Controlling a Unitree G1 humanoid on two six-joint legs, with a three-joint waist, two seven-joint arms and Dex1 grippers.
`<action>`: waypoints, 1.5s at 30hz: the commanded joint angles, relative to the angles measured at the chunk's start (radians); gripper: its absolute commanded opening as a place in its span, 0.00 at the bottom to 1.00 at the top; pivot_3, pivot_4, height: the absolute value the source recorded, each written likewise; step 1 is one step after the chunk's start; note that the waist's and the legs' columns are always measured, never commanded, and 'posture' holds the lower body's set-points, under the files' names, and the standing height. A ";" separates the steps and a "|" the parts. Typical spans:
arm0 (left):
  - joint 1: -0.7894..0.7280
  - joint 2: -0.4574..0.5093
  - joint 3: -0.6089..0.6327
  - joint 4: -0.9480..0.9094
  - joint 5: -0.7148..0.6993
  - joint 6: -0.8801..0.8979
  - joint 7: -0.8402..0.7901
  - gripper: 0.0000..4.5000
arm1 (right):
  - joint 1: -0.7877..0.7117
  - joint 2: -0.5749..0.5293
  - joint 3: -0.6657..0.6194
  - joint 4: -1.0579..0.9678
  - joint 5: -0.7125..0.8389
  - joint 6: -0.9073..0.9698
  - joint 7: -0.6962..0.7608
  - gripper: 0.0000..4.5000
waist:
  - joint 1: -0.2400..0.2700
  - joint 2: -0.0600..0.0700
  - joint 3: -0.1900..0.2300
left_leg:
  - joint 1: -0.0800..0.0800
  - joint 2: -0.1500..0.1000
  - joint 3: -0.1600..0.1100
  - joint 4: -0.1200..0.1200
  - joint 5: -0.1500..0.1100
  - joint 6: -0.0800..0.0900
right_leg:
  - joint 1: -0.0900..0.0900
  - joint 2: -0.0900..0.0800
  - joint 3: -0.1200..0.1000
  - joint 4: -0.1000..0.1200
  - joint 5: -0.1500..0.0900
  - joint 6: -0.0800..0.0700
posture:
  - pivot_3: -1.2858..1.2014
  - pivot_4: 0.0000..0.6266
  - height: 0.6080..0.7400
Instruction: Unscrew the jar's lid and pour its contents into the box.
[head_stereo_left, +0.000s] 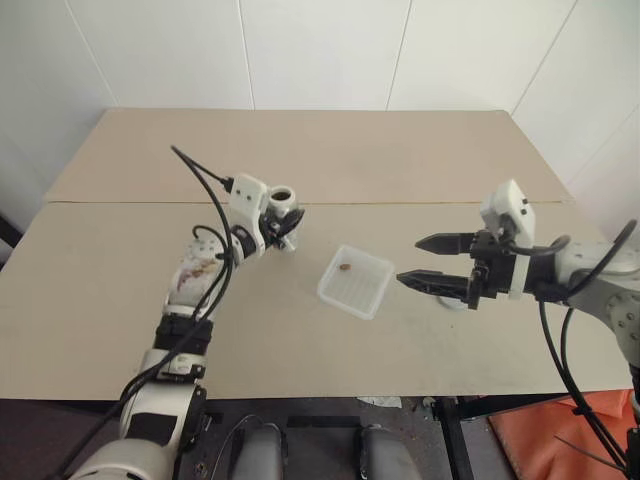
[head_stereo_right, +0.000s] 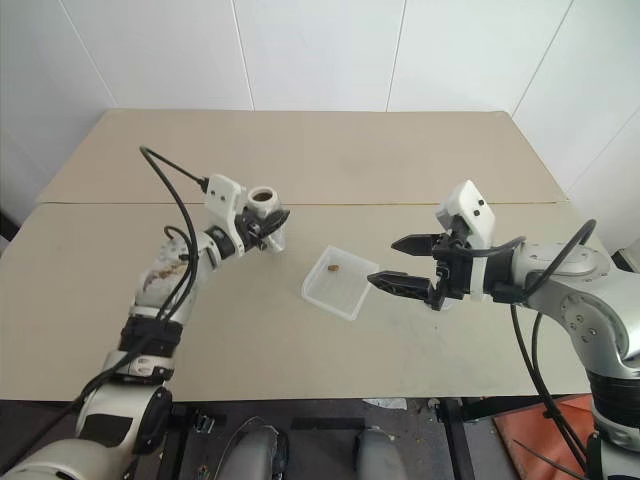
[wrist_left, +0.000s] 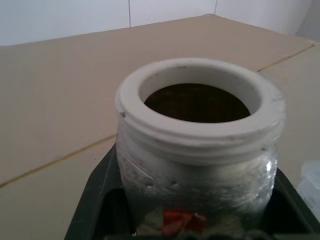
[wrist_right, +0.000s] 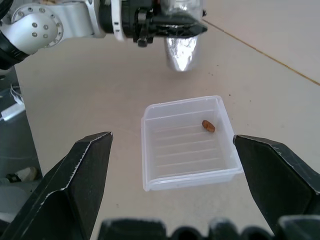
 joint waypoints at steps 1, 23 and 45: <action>0.007 -0.017 -0.004 -0.039 0.005 -0.063 -0.013 0.44 | -0.008 -0.009 -0.017 -0.010 -0.019 -0.040 0.020 1.00 | 0.002 0.000 0.000 | 0.000 0.000 0.000 0.000 0.000 0.000 | 0.000 0.000 0.000 0.000 0.000 0.000 | 0.52 0.24 1.00; 0.093 0.001 -0.012 -0.051 0.054 -0.084 -0.039 0.99 | -0.003 -0.004 -0.030 -0.018 -0.032 -0.039 0.030 1.00 | 0.011 0.000 0.000 | 0.000 0.000 0.000 0.000 0.000 0.000 | 0.000 0.000 0.000 -0.004 0.000 0.000 | 0.52 0.24 1.00; 0.305 0.725 0.330 -0.377 -0.441 0.182 -0.880 0.99 | 0.112 -0.028 -0.047 -0.038 -0.111 -0.203 0.134 1.00 | -0.003 0.001 0.000 | 0.005 0.002 0.002 -0.003 0.000 0.000 | 0.001 0.001 0.001 -0.004 -0.002 -0.002 | 0.52 0.24 1.00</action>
